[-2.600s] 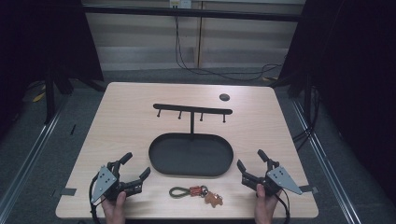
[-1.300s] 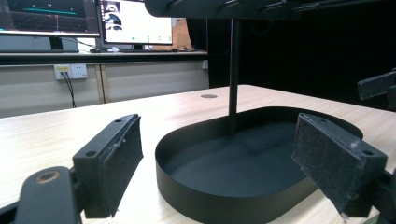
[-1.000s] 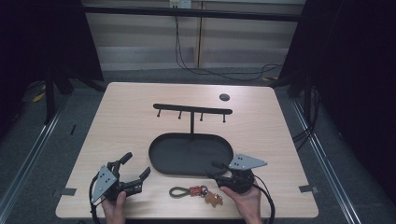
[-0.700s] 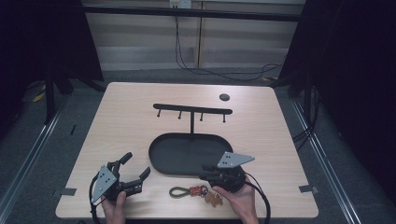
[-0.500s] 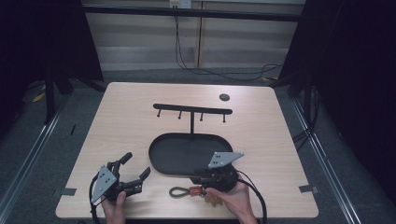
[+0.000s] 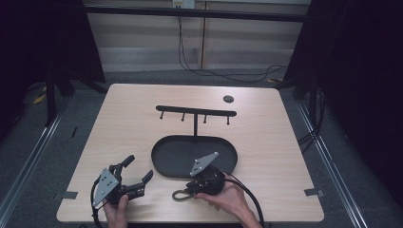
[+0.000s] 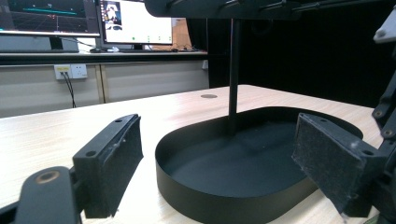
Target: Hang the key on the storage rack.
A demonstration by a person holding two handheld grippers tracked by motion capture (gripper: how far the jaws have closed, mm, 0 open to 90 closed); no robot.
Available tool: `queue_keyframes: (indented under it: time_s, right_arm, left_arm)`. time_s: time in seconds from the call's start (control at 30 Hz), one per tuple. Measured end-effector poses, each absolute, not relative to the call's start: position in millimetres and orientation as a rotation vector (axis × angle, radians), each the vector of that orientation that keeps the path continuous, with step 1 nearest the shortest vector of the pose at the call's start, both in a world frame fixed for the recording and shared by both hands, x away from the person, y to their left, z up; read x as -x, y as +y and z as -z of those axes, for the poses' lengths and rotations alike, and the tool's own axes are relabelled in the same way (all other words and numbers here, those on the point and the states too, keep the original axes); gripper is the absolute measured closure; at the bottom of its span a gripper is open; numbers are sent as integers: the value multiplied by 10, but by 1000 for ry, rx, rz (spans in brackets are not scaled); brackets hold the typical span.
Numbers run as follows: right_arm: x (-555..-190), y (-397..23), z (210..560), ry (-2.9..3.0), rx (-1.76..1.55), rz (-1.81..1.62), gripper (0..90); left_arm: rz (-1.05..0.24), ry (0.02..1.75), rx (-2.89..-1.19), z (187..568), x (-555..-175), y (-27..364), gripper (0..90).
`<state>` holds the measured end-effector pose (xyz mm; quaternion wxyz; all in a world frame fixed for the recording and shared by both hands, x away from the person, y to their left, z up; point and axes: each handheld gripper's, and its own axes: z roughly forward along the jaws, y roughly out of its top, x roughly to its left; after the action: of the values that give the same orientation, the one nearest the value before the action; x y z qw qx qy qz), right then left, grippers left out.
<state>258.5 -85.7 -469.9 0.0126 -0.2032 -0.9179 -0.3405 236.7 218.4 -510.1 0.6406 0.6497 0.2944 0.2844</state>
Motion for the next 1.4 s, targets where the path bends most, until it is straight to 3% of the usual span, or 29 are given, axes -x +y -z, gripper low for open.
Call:
queue_keyframes:
  time_s: [0.9, 1.4]
  right_arm:
    - [-2689, -587, 4762, -2935, 532, 740, 779]
    - [-2652, -503, 4732, -3010, 530, 661, 846]
  left_arm:
    - [-648, 670, -1480, 5101, -2368, 2184, 157]
    - [-649, 670, -1480, 5102, -2367, 2184, 157]
